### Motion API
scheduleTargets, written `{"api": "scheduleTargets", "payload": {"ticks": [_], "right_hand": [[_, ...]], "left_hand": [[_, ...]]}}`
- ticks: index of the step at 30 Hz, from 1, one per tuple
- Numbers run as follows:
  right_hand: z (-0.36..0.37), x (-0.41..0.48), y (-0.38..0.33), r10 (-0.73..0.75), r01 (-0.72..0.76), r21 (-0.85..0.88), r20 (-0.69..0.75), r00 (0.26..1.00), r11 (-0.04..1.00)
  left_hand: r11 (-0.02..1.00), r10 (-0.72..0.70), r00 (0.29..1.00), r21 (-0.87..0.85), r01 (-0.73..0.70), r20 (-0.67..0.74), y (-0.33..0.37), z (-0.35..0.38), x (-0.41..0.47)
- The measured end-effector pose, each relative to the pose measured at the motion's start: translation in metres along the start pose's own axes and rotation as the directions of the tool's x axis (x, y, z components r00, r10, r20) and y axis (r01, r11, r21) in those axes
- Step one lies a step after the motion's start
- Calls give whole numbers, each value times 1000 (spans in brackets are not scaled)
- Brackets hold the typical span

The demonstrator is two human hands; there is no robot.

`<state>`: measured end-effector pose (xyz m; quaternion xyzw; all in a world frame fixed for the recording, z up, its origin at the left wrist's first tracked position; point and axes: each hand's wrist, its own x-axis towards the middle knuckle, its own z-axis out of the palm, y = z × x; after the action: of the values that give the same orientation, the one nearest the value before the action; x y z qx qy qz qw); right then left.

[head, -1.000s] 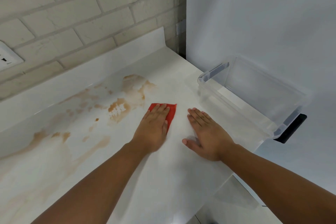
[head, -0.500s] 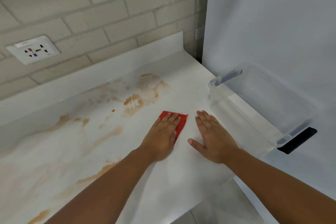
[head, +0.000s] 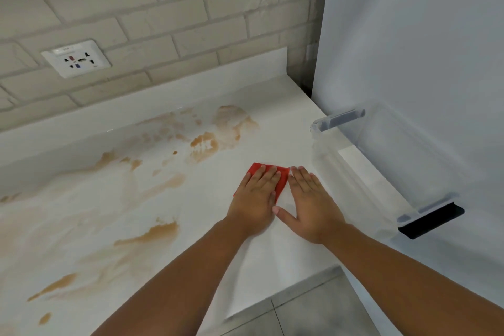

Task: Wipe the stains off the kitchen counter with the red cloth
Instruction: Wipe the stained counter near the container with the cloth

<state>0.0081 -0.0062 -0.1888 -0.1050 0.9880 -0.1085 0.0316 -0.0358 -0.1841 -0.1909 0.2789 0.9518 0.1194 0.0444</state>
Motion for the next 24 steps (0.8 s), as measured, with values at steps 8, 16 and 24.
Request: {"api": "scheduleTargets", "payload": {"ticks": [8, 16, 24], "right_hand": [[-7, -47, -7, -70, 73, 80, -38, 997, 994], [7, -123, 20, -240, 248, 50, -125, 963, 968], [2, -153, 40, -422, 450, 55, -260, 868, 891]], "left_hand": [[992, -122, 992, 7, 122, 7, -33, -11, -18], [991, -134, 991, 16, 133, 25, 50, 0, 28], [989, 149, 987, 11, -150, 52, 79, 22, -23]]}}
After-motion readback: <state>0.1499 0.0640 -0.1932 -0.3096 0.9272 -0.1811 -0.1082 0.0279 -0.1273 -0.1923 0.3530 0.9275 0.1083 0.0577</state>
